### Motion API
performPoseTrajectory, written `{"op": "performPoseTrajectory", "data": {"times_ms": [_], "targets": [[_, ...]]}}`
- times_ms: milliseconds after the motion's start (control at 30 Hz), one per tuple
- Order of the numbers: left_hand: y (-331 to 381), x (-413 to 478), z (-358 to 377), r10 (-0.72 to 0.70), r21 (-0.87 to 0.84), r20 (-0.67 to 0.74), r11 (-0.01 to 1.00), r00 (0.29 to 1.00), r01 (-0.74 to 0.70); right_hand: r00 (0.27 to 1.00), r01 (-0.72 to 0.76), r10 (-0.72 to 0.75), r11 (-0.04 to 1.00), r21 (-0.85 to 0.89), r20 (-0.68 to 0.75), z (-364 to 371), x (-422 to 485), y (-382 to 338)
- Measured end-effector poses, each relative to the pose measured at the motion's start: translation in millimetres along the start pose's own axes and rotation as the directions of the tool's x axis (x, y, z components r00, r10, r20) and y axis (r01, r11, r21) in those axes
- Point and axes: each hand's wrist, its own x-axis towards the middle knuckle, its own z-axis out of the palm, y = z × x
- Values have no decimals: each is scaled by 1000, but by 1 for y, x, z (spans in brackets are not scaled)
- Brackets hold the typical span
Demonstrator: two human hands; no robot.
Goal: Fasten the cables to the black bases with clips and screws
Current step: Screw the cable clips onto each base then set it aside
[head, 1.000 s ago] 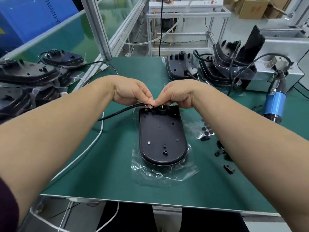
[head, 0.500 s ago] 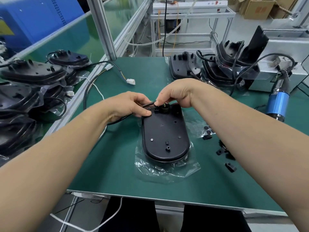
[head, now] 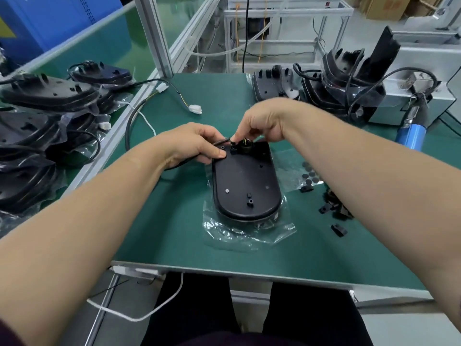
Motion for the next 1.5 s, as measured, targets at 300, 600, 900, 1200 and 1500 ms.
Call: {"op": "performPoseTrajectory", "data": {"times_ms": [300, 600, 900, 1200, 1500], "targets": [[-2, -1, 3, -28, -10, -1, 1000, 1000, 28, 997, 9, -3, 997, -82, 72, -4, -1, 1], [2, -5, 6, -48, -11, -35, 999, 998, 48, 995, -5, 13, 996, -85, 99, -4, -4, 1], [11, -9, 12, -39, 43, -69, 998, 997, 42, 995, 80, -83, 995, -67, -54, 4, -2, 5], [5, -9, 14, -45, 0, -91, 999, 995, 45, 999, 52, -52, 998, 23, -11, 2, 1, 7], [3, -2, 6, -90, -7, -78, 996, 993, 89, 993, 112, -114, 980, 163, 3, -1, 13, 19]]}}
